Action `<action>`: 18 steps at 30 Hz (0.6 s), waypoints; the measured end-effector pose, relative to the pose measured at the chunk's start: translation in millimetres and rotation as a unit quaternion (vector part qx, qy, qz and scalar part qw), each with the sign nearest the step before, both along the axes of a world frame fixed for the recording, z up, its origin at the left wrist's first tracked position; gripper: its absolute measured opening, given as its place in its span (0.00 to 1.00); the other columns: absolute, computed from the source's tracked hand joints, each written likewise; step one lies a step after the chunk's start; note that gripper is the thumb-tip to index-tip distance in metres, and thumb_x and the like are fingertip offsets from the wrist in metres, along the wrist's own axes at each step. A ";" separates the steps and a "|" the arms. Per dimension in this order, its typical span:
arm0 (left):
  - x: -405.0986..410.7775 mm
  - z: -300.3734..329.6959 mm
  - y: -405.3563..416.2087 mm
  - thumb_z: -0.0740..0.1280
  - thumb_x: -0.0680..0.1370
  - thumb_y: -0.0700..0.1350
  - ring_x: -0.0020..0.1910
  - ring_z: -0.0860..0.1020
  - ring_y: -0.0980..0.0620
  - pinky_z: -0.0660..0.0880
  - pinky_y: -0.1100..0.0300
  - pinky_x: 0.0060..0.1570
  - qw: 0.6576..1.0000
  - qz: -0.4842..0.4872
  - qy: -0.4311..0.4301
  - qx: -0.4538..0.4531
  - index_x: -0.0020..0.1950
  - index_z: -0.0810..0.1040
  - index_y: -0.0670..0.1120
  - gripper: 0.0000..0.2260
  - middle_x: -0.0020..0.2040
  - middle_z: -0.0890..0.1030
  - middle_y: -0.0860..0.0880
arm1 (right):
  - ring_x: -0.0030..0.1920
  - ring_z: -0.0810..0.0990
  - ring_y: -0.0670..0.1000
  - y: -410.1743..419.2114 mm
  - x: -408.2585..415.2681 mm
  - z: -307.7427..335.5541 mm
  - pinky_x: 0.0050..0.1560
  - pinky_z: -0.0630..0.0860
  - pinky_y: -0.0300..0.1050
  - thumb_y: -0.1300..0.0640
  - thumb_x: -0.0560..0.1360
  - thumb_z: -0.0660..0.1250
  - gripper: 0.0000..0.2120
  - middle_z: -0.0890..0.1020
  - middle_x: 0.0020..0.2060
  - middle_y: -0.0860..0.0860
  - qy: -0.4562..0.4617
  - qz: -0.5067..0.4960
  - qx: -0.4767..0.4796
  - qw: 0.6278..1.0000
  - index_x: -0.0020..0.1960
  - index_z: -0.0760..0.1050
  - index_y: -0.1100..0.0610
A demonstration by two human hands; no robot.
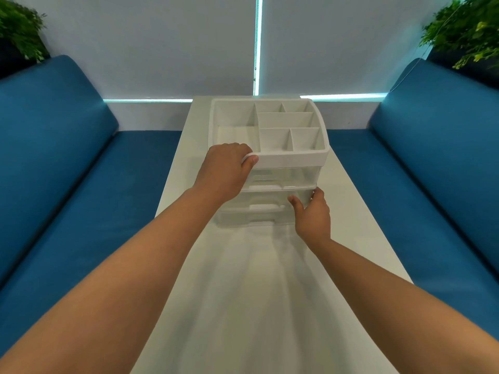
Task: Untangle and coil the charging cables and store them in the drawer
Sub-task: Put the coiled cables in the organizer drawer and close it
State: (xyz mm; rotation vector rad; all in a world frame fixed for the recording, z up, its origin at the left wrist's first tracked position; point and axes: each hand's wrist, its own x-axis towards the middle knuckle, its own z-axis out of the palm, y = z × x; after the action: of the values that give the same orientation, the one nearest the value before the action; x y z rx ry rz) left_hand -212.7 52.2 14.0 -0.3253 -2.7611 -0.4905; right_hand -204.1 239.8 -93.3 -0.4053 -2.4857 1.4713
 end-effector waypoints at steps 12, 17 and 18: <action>-1.8 -1.2 -0.1 0.55 0.84 0.52 0.51 0.78 0.44 0.71 0.51 0.56 1.000 0.005 -0.001 -0.015 0.61 0.78 0.44 0.17 0.54 0.82 0.45 | 0.61 0.77 0.56 8.8 1.9 4.2 0.59 0.74 0.49 0.49 0.78 0.65 0.23 0.77 0.62 0.53 -0.029 0.038 0.045 0.998 0.69 0.65 0.56; 0.5 2.4 1.0 0.55 0.84 0.52 0.52 0.77 0.43 0.71 0.51 0.56 1.000 0.007 -0.016 -0.015 0.61 0.77 0.43 0.17 0.54 0.81 0.45 | 0.62 0.76 0.59 24.5 8.7 19.9 0.59 0.73 0.49 0.55 0.78 0.65 0.25 0.75 0.65 0.57 -0.102 0.097 0.119 0.983 0.72 0.63 0.59; 1.6 4.7 1.1 0.55 0.84 0.53 0.52 0.77 0.43 0.71 0.51 0.56 0.999 0.008 -0.029 -0.016 0.62 0.77 0.44 0.17 0.55 0.81 0.45 | 0.62 0.75 0.59 28.1 10.5 24.5 0.58 0.73 0.49 0.54 0.78 0.65 0.26 0.75 0.66 0.57 -0.121 0.109 0.139 0.977 0.72 0.63 0.60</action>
State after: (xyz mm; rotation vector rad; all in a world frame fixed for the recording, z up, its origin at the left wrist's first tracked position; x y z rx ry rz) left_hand -211.1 53.3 18.7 -0.3021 -2.8288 -0.4586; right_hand -193.6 267.9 -68.8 -0.2800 -2.9604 1.1745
